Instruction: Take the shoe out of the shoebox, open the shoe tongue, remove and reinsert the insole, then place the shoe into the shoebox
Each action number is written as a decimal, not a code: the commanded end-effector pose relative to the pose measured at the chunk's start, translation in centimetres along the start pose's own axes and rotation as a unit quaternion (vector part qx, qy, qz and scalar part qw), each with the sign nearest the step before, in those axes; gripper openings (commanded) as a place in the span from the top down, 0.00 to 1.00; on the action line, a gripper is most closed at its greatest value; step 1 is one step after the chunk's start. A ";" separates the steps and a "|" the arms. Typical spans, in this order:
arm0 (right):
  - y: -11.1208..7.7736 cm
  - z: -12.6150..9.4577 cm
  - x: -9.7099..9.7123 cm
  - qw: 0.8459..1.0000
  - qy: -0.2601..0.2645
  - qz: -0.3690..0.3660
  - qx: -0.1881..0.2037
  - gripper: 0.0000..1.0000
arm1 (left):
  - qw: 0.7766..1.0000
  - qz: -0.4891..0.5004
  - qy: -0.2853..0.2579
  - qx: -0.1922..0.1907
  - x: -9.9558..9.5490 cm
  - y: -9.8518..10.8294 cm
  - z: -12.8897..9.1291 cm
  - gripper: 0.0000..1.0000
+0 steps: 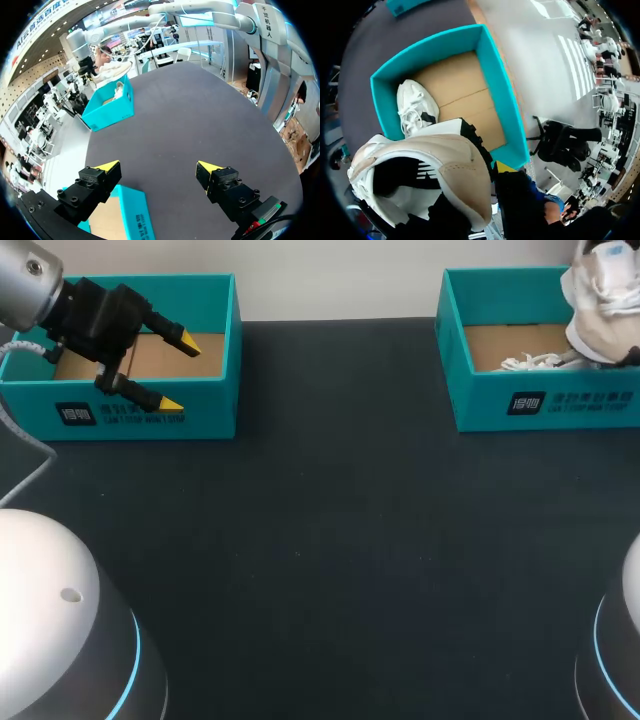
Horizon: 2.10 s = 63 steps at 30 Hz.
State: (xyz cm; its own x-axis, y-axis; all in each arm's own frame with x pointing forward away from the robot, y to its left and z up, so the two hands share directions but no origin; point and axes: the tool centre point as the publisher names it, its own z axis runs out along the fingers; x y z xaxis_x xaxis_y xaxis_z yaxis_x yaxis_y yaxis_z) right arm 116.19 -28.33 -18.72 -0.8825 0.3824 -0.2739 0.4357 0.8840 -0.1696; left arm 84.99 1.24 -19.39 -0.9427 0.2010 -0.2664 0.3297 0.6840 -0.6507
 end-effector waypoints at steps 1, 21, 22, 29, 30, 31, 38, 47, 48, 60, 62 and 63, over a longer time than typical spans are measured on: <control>-0.7 0.0 -1.4 0.991 0.036 0.129 0.020 1.00 | 1.000 0.000 0.001 -0.001 0.0 0.0 0.0 0.00; -3.6 0.0 1.6 0.808 0.092 0.567 0.131 1.00 | 1.000 0.000 0.001 -0.001 0.0 0.0 0.0 0.00; -3.8 0.1 1.6 0.794 0.083 0.588 0.127 1.00 | 1.000 0.000 0.001 -0.001 0.0 0.0 0.0 0.00; -4.1 -0.2 1.5 0.744 0.059 0.649 0.151 1.00 | 1.000 0.000 0.001 -0.001 0.0 0.0 0.0 0.00; -4.1 -0.2 1.5 0.744 0.059 0.649 0.151 1.00 | 1.000 0.000 0.001 -0.001 0.0 0.0 0.0 0.00; -4.1 -0.2 1.5 0.744 0.059 0.649 0.151 1.00 | 1.000 0.000 0.001 -0.001 0.0 0.0 0.0 0.00; -4.1 -0.2 1.5 0.744 0.059 0.649 0.151 1.00 | 1.000 0.000 0.001 -0.001 0.0 0.0 0.0 0.00; -4.1 -0.2 1.5 0.744 0.059 0.649 0.151 1.00 | 1.000 0.000 0.001 -0.001 0.0 0.0 0.0 0.00; -4.1 -0.2 1.5 0.744 0.059 0.649 0.151 1.00 | 1.000 0.000 0.001 -0.001 0.0 0.0 0.0 0.00; -6.1 1.8 1.9 0.715 0.007 0.690 0.117 1.00 | 1.000 0.000 0.001 -0.001 0.0 0.0 0.0 0.00; -6.3 2.3 1.9 0.707 0.005 0.699 0.111 1.00 | 1.000 0.000 0.001 -0.001 0.0 0.0 0.0 0.00; -6.4 2.7 2.0 0.706 -0.004 0.699 0.111 1.00 | 1.000 0.000 0.001 -0.001 0.0 0.0 0.0 0.00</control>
State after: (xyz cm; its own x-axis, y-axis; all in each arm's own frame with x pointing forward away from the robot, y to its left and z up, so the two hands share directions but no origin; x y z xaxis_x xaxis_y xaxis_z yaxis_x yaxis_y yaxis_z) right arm 113.41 -33.85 -19.75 0.4357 0.8380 -0.3286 0.8956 -0.4400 0.0656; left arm 84.99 1.23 -19.39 -0.9426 0.2011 -0.2664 0.3298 0.6839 -0.6507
